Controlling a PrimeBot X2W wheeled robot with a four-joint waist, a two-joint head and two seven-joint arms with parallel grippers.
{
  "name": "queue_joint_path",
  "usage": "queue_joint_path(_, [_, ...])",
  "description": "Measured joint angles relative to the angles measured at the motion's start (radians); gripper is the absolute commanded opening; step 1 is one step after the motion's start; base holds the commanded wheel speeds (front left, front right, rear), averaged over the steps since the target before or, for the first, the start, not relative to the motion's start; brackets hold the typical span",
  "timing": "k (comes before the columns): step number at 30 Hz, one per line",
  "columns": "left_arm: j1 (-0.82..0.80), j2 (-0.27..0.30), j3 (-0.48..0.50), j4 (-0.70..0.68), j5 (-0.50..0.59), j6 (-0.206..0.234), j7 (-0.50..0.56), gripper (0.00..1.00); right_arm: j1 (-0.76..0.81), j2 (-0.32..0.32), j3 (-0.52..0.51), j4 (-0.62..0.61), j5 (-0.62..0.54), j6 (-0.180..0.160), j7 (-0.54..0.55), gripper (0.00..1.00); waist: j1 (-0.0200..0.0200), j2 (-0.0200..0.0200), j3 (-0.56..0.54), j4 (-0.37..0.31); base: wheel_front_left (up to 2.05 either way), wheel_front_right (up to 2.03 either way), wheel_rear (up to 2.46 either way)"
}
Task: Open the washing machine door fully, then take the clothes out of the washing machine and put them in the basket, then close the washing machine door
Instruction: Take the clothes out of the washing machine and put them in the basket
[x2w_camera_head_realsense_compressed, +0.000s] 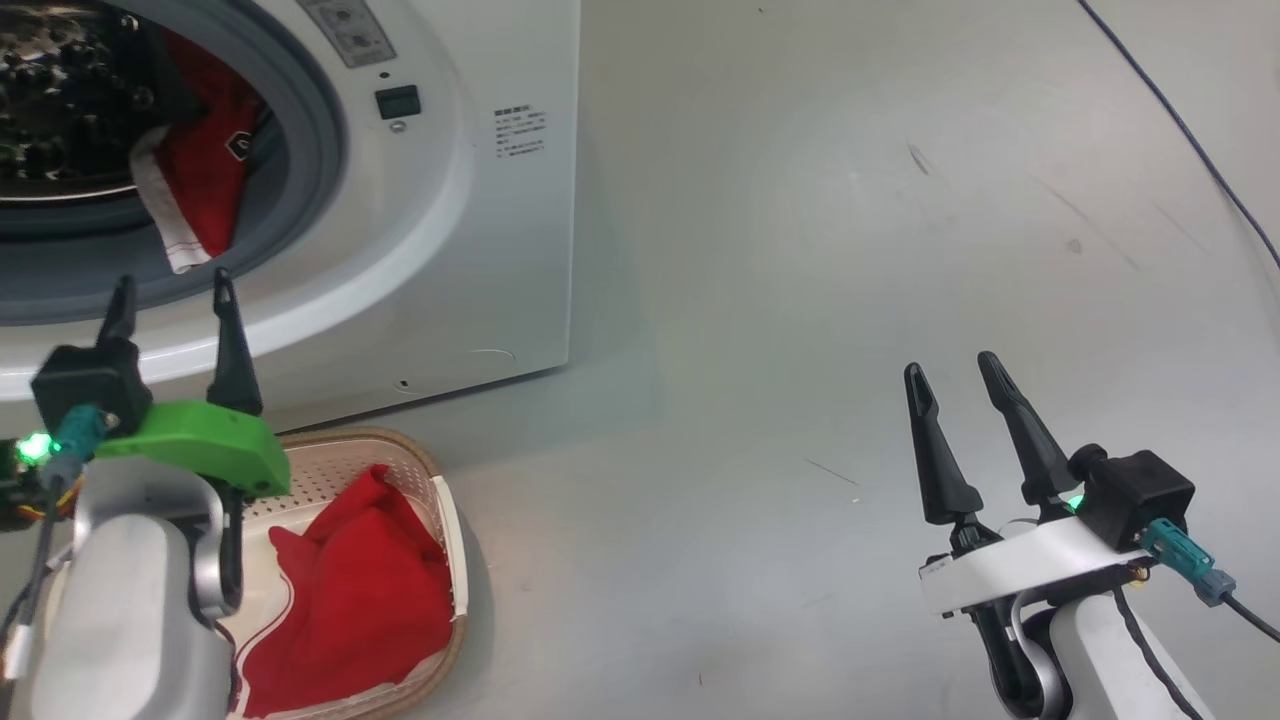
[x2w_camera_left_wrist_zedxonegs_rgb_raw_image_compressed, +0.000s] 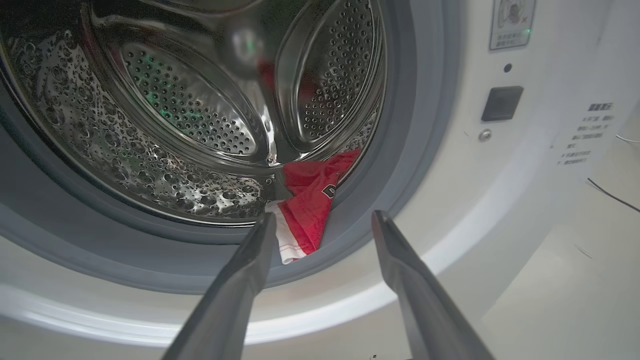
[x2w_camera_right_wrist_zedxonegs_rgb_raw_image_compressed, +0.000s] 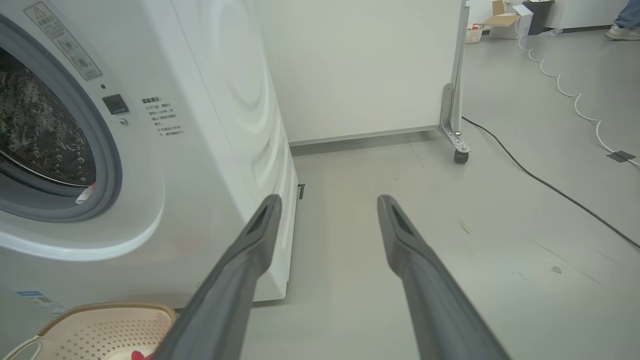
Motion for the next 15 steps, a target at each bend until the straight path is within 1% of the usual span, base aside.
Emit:
queue_joint_path(7, [-0.109,0.031,0.082,0.053,-0.058,0.008,0.105,1.0,-0.034,0.015,0.016,0.0,0.014,0.0,0.0,1.0,0.0,0.0,0.056,-0.066,0.0,0.0,0.0])
queue_joint_path(15, [-0.227,0.095,0.133,0.15,-0.056,0.01,0.232,1.0,-0.056,0.025,0.014,0.0,0.039,0.0,0.0,1.0,0.0,0.0,0.108,-0.129,0.0,0.0,0.0])
